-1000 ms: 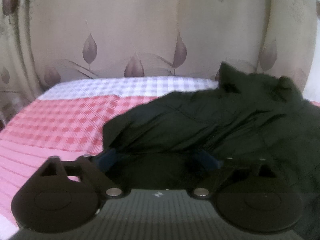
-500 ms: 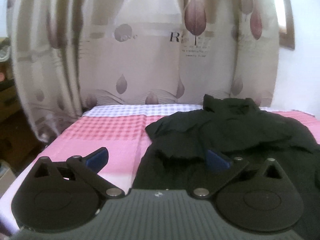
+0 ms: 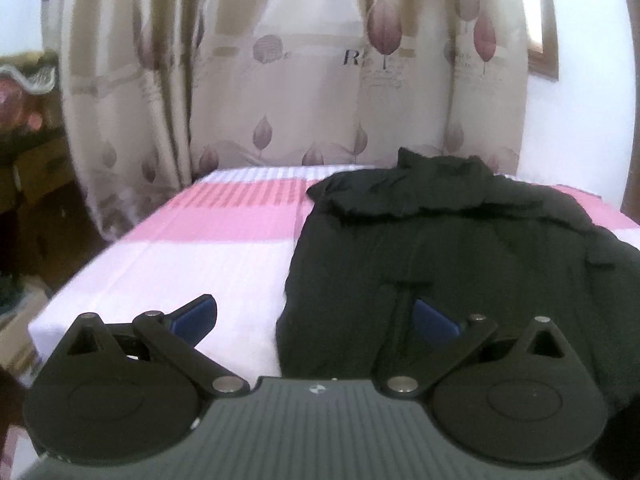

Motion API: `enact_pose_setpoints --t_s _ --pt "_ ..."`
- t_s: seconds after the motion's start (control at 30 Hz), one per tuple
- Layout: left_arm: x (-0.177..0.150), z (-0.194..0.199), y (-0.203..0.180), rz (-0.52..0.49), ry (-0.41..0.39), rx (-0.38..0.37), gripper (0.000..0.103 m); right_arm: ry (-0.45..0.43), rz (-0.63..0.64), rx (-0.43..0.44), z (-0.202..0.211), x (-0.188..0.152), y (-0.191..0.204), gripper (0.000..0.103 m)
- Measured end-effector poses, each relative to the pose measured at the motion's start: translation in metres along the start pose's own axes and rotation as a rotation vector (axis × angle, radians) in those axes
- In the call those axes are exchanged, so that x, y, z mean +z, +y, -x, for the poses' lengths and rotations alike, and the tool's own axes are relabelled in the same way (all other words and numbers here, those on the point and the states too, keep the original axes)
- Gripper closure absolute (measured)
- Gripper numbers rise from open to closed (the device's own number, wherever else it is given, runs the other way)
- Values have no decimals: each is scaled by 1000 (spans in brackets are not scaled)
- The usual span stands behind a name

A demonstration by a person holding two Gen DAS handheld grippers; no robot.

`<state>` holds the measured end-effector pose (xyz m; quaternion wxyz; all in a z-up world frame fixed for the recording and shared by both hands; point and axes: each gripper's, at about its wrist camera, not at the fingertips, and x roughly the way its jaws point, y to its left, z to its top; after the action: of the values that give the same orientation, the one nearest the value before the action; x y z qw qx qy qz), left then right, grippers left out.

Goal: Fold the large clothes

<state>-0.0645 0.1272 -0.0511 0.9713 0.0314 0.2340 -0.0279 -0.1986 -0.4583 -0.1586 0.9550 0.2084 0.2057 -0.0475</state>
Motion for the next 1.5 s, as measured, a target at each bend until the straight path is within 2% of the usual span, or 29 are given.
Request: enact_pose_setpoints --t_s 0.17,0.37,0.43,0.47,0.53,0.67,0.7,0.77,0.8,0.93,1.07,1.17,1.2,1.23,1.27,1.3,1.33,1.4,1.47,1.5 --pt "-16 -4 20 26 60 -34 0 27 -180 43 -3 -14 -17 21" --pt "-25 -11 55 225 132 -131 0 67 -329 126 -24 -3 -22 21" --pt "-30 -15 60 254 153 -166 0 107 -336 127 -35 4 -19 21" --pt "-32 -18 59 253 168 -176 1 125 -329 123 -40 6 -16 25" --pt "-36 -24 56 236 202 -187 3 165 -293 99 -49 8 -9 65" --pt "-42 -36 47 220 263 -258 11 200 -244 90 -62 12 3 82" --pt "-42 -40 45 220 269 -278 14 194 -236 97 -62 16 5 85" --pt "-42 -47 42 215 299 -314 40 175 -257 139 -62 25 4 88" --pt "-41 -52 40 214 320 -328 60 167 -268 161 -61 30 4 89" --pt "-35 -52 37 238 309 -310 82 99 -311 271 -55 58 10 91" --pt "-17 -32 33 199 207 -300 84 22 -304 336 -47 91 23 91" --pt "-11 -20 34 158 163 -274 80 -25 -261 312 -36 100 26 94" --pt "-12 -19 36 150 166 -268 72 -36 -234 290 -31 100 26 94" --pt "-16 -20 38 146 174 -265 54 -36 -205 258 -28 97 25 94" --pt "-20 -21 40 138 177 -253 41 -25 -177 231 -27 94 23 94" --pt "-23 -21 41 131 170 -222 18 -7 -141 205 -26 90 24 93" --pt "-26 -20 43 129 154 -186 5 10 -116 171 -25 86 22 93" --pt "-30 -19 46 145 135 -168 1 37 -115 132 -24 77 14 92" --pt "-31 -23 51 171 157 -192 0 66 -129 110 -25 70 6 85" --pt "-33 -26 53 186 176 -204 0 70 -135 87 -25 66 4 72"
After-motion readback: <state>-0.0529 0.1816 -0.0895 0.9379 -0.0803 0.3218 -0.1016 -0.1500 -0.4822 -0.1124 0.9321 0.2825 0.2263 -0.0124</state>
